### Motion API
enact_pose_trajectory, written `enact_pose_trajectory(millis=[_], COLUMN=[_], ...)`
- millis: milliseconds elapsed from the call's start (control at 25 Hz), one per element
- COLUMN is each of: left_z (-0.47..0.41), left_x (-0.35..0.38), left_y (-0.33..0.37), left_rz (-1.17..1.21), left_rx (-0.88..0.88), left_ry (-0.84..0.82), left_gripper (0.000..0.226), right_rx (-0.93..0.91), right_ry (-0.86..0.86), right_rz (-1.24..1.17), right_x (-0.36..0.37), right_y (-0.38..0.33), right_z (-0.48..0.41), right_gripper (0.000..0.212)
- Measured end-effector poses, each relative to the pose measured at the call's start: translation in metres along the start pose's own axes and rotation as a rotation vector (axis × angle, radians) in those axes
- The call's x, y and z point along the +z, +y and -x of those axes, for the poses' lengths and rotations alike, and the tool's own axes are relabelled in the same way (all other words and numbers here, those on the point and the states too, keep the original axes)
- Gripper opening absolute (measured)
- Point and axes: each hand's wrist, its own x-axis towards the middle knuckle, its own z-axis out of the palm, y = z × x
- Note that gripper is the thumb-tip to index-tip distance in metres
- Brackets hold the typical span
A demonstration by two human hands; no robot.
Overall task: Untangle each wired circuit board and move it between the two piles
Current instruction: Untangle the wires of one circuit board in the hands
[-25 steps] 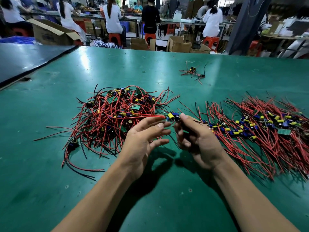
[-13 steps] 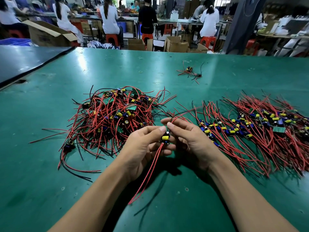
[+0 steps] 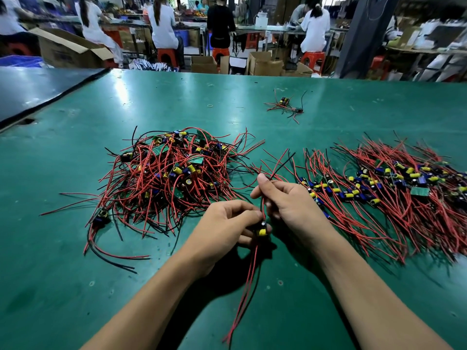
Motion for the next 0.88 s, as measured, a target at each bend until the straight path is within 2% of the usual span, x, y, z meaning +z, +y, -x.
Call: enact_pose_trajectory(millis=[200,360,480,640,760,880], left_z=[0.0034,0.0042,0.0051,0.0043,0.0023,0.0024], left_x=[0.0010,0.0024,0.0033,0.0053,0.0028,0.0007], left_y=[0.0012,-0.0005,-0.0013,-0.0026,0.0002,0.0024], left_rz=[0.022,-0.154,-0.154,0.022,0.110,0.155], left_rx=[0.027,0.095,0.118,0.053,0.014,0.008], left_ry=[-0.006,-0.022,-0.038,-0.010,0.053,0.068], left_gripper=[0.012,0.013,0.012,0.014,0.019,0.021], right_rx=[0.022,0.178,0.168,0.087,0.011,0.033], right_ry=[0.004,0.008,0.008,0.005,-0.071,-0.186], right_rz=[0.020,-0.016,0.041,-0.004,0.000,0.004], right_x=[0.0047,-0.0003,-0.0007,0.0053,0.0073,0.0059], right_y=[-0.0043,-0.0069,-0.0047,-0.0014,0.0012,0.0012], right_z=[0.0016,-0.0017,-0.0012,0.0022,0.0048,0.0063], right_gripper=[0.050,0.065,0.062,0.052,0.039,0.037])
